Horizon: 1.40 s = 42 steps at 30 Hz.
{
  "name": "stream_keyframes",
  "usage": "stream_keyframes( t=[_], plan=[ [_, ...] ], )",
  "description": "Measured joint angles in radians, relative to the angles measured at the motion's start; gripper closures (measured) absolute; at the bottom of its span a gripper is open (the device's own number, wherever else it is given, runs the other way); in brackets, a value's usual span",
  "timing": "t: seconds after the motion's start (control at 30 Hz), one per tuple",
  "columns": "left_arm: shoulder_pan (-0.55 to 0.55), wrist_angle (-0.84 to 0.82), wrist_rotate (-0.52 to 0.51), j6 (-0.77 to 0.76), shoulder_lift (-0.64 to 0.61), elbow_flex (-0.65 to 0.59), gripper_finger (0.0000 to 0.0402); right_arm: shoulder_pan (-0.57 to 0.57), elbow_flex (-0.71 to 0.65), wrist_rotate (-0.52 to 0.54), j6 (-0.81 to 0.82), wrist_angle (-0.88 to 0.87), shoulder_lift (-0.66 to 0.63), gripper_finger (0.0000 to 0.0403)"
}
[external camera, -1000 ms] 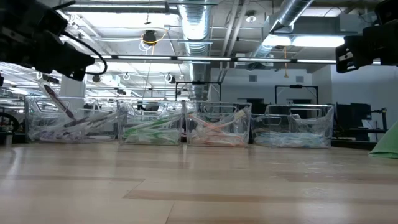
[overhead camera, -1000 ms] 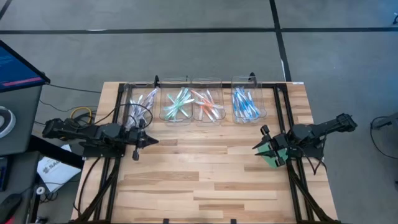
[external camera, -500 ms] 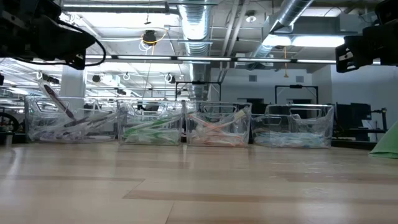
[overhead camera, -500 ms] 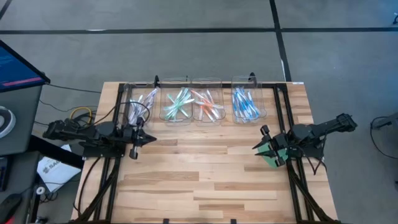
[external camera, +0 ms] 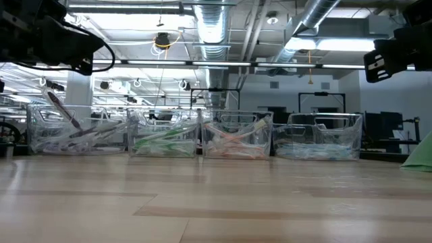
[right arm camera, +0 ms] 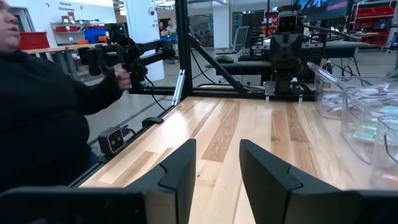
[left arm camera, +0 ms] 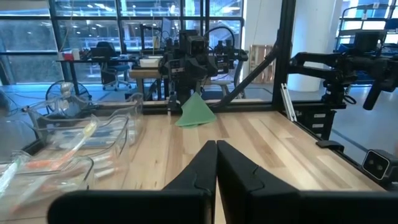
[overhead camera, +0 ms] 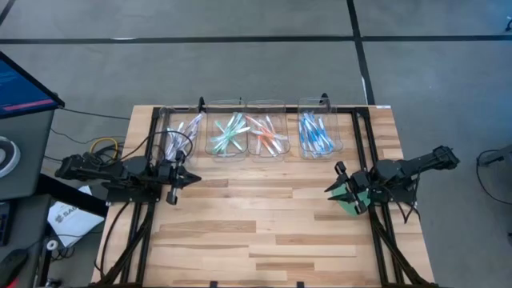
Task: Pick & Place Toothbrushes
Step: Return to Home Position
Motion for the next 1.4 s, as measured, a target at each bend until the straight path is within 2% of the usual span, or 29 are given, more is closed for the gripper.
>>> stream_keyframes(
  t=[1.4],
  plan=[
    [0.000,0.018,0.000,-0.001,0.000,0.000,0.0393,0.000,0.000,0.000,0.000,0.000,0.000,0.0285]
  ],
)
